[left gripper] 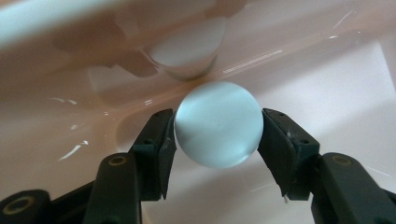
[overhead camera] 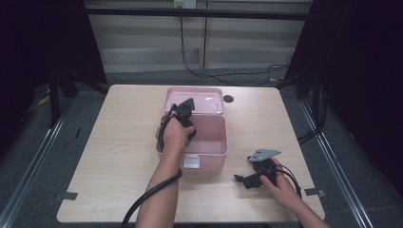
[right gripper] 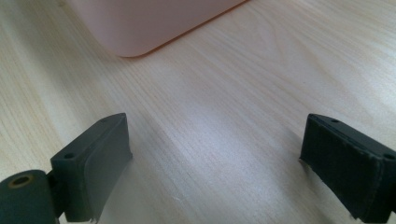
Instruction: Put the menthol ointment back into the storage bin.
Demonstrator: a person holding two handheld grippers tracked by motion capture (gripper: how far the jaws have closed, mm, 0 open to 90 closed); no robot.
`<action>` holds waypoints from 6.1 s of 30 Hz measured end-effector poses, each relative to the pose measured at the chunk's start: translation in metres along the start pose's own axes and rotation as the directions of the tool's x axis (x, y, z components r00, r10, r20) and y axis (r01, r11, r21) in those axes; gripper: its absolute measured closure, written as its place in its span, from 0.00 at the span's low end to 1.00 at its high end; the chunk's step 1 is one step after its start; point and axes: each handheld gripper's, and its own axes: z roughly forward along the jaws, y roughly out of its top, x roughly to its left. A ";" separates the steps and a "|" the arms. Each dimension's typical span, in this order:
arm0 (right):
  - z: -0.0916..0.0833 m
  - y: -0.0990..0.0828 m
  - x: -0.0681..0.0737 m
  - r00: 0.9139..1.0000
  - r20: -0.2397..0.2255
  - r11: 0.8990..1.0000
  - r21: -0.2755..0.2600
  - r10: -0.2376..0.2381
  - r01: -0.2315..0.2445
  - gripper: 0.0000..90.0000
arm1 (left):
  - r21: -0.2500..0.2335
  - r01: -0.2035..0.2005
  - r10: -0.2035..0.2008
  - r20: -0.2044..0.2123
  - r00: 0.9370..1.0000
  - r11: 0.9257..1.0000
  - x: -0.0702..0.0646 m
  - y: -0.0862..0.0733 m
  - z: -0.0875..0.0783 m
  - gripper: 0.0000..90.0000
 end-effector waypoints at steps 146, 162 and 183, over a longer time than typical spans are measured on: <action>0.000 0.000 0.000 1.000 -0.001 1.000 0.002 0.002 -0.002 0.09 | -0.089 -0.287 0.299 0.198 0.933 0.954 0.106 -0.129 -0.090 0.26; 0.000 0.000 0.000 1.000 -0.001 1.000 0.002 0.001 -0.001 0.09 | -0.182 -0.256 0.290 0.197 0.937 0.950 0.110 -0.155 -0.035 0.26; 0.000 0.000 0.000 1.000 -0.001 1.000 0.002 0.001 -0.001 0.08 | -0.325 -0.345 0.389 0.077 0.918 0.880 0.108 -0.175 0.012 0.23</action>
